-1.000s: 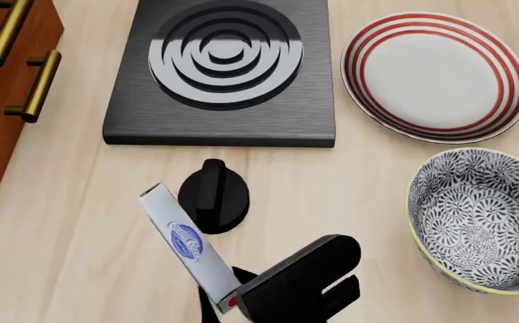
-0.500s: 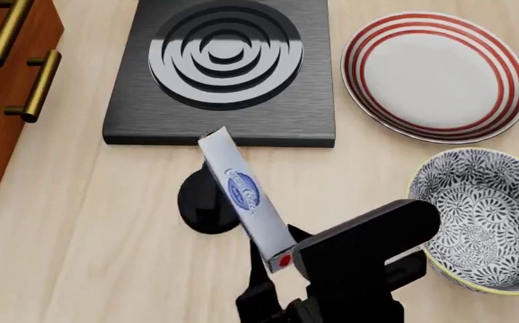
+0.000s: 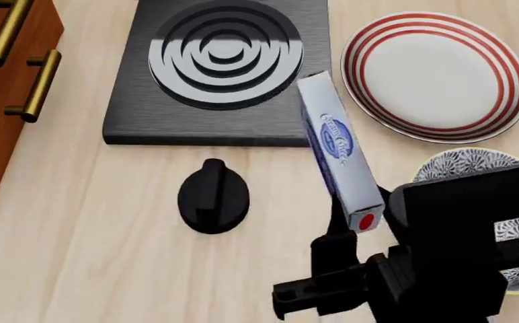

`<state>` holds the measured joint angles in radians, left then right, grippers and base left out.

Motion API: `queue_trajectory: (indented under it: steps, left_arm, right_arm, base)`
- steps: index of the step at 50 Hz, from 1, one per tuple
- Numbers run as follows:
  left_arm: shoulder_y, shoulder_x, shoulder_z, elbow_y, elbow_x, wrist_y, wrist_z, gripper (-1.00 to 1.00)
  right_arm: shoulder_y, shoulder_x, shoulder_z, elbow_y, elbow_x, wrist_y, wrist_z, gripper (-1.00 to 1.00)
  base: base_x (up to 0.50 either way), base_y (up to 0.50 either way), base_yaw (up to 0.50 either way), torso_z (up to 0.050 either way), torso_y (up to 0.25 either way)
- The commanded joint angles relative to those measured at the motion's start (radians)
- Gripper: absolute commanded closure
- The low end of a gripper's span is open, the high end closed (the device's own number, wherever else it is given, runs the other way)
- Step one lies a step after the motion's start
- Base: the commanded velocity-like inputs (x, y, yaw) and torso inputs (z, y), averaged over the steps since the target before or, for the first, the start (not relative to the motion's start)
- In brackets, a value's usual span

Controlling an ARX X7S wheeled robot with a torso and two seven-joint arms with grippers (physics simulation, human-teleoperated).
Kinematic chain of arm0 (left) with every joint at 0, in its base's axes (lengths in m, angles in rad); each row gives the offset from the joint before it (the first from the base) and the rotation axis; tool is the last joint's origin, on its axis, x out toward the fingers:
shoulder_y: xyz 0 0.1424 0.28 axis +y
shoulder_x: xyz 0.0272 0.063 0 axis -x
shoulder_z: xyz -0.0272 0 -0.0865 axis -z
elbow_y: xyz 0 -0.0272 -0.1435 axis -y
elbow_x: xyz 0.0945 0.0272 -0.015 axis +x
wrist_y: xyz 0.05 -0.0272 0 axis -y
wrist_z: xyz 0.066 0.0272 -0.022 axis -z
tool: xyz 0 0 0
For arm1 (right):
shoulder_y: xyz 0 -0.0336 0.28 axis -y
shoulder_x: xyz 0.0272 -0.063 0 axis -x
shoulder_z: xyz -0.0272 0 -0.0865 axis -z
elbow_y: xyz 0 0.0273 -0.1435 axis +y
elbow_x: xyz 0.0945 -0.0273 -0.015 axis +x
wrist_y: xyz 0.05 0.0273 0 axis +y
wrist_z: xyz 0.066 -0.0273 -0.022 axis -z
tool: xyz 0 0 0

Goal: Pick up the cream cheese and put it in the bowl.

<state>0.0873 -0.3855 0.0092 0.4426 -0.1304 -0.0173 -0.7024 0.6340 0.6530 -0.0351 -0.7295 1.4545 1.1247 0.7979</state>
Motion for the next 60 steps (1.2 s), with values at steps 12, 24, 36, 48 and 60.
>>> queue_trajectory:
  steps: [12,24,36,48,60]
  left_arm:
    - [-0.001,-0.003,0.004,-0.002,0.002,-0.004,-0.005,-1.00]
    - [-0.004,-0.005,0.009,-0.004,0.006,-0.009,-0.006,-1.00]
    - [-0.004,-0.007,0.011,-0.001,0.006,-0.013,-0.008,-1.00]
    - [-0.003,-0.009,0.012,0.000,0.005,-0.012,-0.009,-1.00]
    - [-0.003,-0.010,0.012,-0.001,0.003,-0.009,-0.011,-1.00]
  right_arm:
    - [-0.227,0.023,0.183,-0.108,0.028,-0.063,0.136,1.00]
    - [0.107,0.162,0.107,0.131,0.268,0.006,0.282,1.00]
    - [0.091,0.209,0.150,0.207,0.321,-0.025,0.330,1.00]
    - [0.090,0.244,0.154,0.255,0.388,-0.042,0.385,1.00]
    - [0.145,0.267,0.099,0.312,0.452,-0.030,0.420,1.00]
  base:
    - [0.00,0.00,0.00,0.000,0.000]
    - [0.00,0.00,0.00,0.000,0.001]
    - [0.00,0.00,0.00,0.000,0.001]
    - [0.00,0.00,0.00,0.000,0.000]
    - [0.00,0.00,0.00,0.001,0.001]
